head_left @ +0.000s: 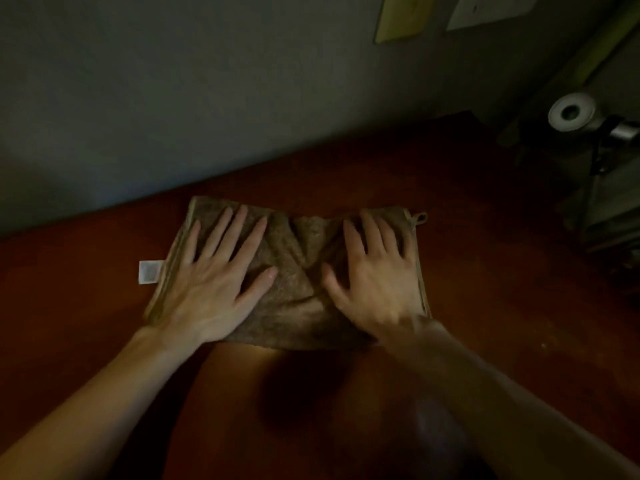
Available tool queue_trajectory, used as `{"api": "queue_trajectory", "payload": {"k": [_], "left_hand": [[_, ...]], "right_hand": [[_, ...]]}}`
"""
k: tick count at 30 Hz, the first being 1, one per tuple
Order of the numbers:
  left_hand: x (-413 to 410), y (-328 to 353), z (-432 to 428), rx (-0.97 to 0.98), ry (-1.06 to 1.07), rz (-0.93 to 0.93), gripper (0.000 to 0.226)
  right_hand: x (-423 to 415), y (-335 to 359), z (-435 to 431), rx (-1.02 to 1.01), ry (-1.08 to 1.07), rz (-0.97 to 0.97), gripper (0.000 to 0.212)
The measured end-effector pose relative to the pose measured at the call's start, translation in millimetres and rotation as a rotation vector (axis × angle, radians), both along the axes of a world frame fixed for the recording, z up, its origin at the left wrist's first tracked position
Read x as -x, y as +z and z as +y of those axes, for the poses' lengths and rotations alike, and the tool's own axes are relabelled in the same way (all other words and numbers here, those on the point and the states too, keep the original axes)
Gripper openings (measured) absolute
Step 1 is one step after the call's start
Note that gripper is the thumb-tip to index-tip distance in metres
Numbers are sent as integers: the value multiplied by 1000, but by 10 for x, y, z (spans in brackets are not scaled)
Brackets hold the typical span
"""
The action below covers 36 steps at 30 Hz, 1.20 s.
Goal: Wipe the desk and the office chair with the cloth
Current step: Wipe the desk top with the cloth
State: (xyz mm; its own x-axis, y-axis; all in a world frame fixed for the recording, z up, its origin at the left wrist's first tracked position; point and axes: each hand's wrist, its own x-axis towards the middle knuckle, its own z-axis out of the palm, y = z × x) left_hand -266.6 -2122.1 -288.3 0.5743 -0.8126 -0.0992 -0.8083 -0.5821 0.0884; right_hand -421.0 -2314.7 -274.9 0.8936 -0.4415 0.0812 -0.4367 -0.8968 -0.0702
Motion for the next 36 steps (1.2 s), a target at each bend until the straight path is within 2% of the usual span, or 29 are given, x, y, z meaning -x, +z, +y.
{"api": "queue_trajectory", "payload": {"k": [2,5,7,9,13,17,20,22,25,27,30,32,36], "left_hand": [[109,1,10,47,85,36,82],[373,20,-176,177,417,164,93],[452,-24,-387,129,508,116,96],[433,-68,-545,89,513,25,95],[154,-95,-718,31,424,-18,96],[-239,-94,-1055,39,220,-22,97],[-513,-53,-1358,36,-45,-30,97],[-613,-28,-1499,16,-171,-34,96],[-589,-26,-1538,12,-203,-44,95],[-524,-51,-1504,52,-149,-39,94],[-407,-73,-1587,169,162,73,91],[-333,-91,-1710,163,274,32,88],[-313,-98,-1975,120,111,-40,88]], "right_hand": [[13,27,-255,-5,305,-112,74],[5,-60,-457,-73,581,75,77],[0,-148,-471,-128,557,158,78],[-5,-203,-480,-130,509,131,78],[41,-224,-400,-144,340,59,77],[131,-242,-161,-156,29,-44,72],[91,-265,83,-159,-224,-82,70],[27,-262,188,-180,-315,-63,72],[100,-183,114,-206,-236,-11,76],[141,-58,-124,-162,8,-12,82],[32,8,-481,-125,353,49,80],[-9,-70,-506,-150,364,150,75],[99,-254,-336,-206,138,41,72]]}}
